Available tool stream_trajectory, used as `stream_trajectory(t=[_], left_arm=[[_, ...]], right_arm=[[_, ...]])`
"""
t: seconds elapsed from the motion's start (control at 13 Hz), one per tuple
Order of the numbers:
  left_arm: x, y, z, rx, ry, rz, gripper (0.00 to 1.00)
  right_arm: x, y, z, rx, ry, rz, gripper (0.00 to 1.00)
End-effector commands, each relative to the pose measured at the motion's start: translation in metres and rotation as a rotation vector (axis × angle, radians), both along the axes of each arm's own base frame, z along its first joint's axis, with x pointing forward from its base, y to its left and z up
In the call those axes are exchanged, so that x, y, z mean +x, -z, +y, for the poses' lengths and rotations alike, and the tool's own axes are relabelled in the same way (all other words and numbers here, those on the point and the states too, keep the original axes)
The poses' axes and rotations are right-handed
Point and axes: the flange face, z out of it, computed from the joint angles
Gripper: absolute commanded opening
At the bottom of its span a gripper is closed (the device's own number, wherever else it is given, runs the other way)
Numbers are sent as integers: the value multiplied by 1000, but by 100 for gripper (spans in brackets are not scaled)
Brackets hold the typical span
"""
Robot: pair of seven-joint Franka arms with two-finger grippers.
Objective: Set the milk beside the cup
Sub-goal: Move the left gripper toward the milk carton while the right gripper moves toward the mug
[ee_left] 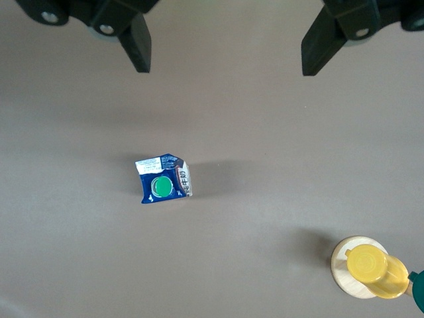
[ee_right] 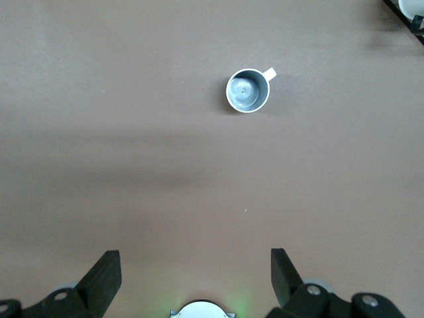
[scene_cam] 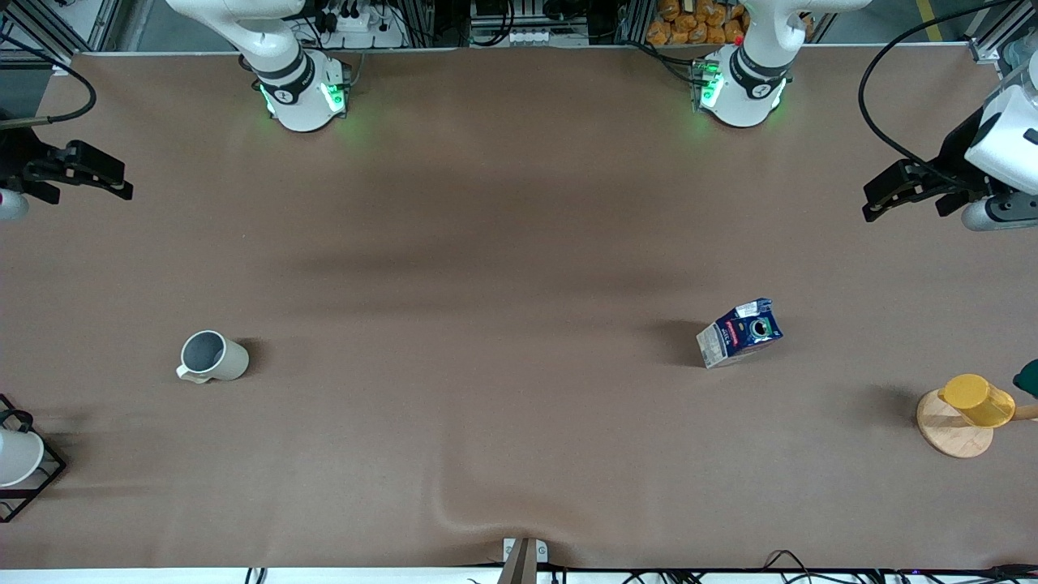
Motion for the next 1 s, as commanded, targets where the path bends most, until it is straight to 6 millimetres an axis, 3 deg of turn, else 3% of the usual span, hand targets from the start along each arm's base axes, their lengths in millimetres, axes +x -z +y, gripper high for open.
stream_trajectory(t=[0.0,0.46,0.92], left_arm=[[-8,-9,3,7,17,6,100],[-2,-9,10,6,-8,5,100],[38,43,-12,-16,-77,3,100]], right_arm=[[-1,-1,-1,11,9,2,100],[-2,-2,-1,11,7,0,100],[9,1,7,12,-18,-31,100]])
